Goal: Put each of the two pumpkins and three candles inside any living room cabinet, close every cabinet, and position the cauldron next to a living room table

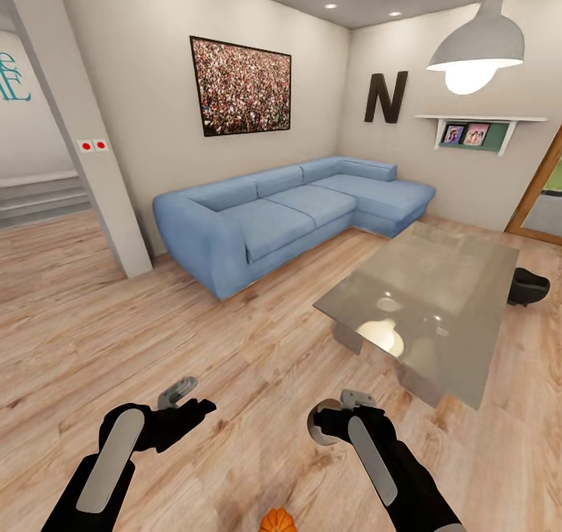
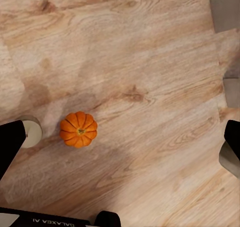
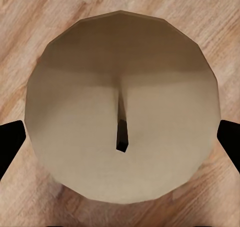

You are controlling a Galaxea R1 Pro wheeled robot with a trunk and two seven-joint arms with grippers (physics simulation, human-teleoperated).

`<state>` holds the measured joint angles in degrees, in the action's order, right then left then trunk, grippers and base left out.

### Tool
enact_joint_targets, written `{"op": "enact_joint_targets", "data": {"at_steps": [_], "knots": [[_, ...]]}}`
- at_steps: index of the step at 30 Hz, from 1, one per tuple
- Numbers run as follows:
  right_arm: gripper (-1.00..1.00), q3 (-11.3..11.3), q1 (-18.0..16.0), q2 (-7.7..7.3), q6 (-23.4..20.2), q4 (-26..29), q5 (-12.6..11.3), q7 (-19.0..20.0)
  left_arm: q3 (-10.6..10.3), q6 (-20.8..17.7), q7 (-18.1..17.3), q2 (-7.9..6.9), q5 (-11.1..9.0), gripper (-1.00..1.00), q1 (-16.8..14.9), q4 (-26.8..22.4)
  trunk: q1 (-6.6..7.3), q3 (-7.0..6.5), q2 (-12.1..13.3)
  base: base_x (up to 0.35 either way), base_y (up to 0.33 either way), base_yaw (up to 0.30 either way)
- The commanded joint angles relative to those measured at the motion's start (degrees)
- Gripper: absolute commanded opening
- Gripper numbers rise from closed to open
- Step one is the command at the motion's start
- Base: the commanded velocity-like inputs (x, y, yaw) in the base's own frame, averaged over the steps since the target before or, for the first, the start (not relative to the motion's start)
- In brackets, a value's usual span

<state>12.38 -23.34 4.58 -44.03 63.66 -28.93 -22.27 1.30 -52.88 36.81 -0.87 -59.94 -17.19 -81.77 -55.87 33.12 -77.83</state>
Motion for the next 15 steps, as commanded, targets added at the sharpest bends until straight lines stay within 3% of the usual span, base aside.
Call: {"op": "enact_joint_targets", "data": {"at_steps": [1, 12, 15], "knots": [[-1.00, 0.09, -0.04, -0.01, -0.09, 0.06, -0.60, -0.59, 0.04, -0.12, 0.60, -0.01, -0.61, 1.00, -0.04, -0.06, 0.00, 0.06, -0.03, 0.009, 0.000, 0.000], [-1.00, 0.10, -0.04, -0.01, -0.09, -0.02, -0.67, -0.59, 0.13, 1.50, 1.29, -0.01, -0.55, 1.00, -0.04, -0.06, 0.00, 0.06, -0.03, 0.001, 0.000, 0.000], [-1.00, 0.14, -0.04, -0.05, -0.09, 0.07, -0.58, -0.59, 0.17, 1.94, 1.33, -0.01, -0.53, 1.00, -0.04, -0.01, -0.66, 0.60, -1.24, 0.000, 0.000, 0.000]]}}
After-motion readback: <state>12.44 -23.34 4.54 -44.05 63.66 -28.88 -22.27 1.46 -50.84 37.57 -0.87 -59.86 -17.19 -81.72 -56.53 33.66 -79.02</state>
